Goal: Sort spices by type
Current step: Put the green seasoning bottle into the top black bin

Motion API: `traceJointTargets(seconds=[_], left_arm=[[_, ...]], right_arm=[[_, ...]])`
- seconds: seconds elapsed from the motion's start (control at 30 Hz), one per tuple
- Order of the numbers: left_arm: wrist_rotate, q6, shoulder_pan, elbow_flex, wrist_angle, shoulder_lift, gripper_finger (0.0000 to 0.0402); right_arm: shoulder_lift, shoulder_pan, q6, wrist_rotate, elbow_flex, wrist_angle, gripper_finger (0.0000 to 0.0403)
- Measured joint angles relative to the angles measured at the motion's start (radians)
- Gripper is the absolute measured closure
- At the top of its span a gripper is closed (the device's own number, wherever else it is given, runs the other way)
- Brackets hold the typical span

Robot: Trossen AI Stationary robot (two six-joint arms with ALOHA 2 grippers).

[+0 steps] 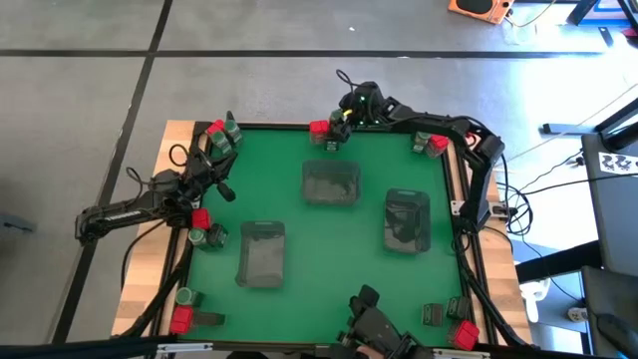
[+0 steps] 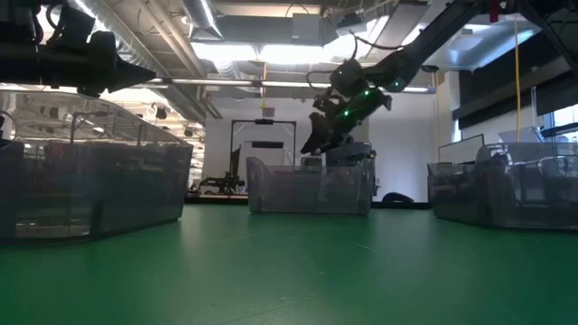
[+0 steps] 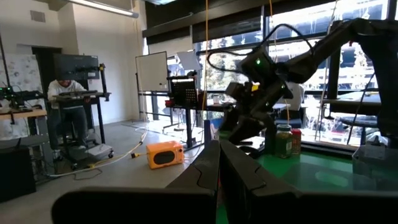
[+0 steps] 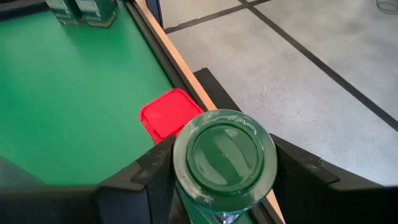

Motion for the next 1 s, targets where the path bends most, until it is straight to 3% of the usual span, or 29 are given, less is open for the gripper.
traceJointTargets(seconds=[0.37,0.57,1.0], left_arm=[[0.000,0.000,0.000,0.000,0.001,0.000,0.0394],[0.000,0.000,0.000,0.000,0.002,0.000,0.0394],[0.000,-0.026,0.000,0.000,0.007,0.000,0.0394]], right_arm=[[-0.115,0.000,-0.007,-0.007,0.001,-0.104,0.0189],[-0.153,0.002,0.001,-0.096,0.001,-0.159,0.0189],[-0.164,0.115,-0.005,-0.116,0.001,-0.189,0.0189]])
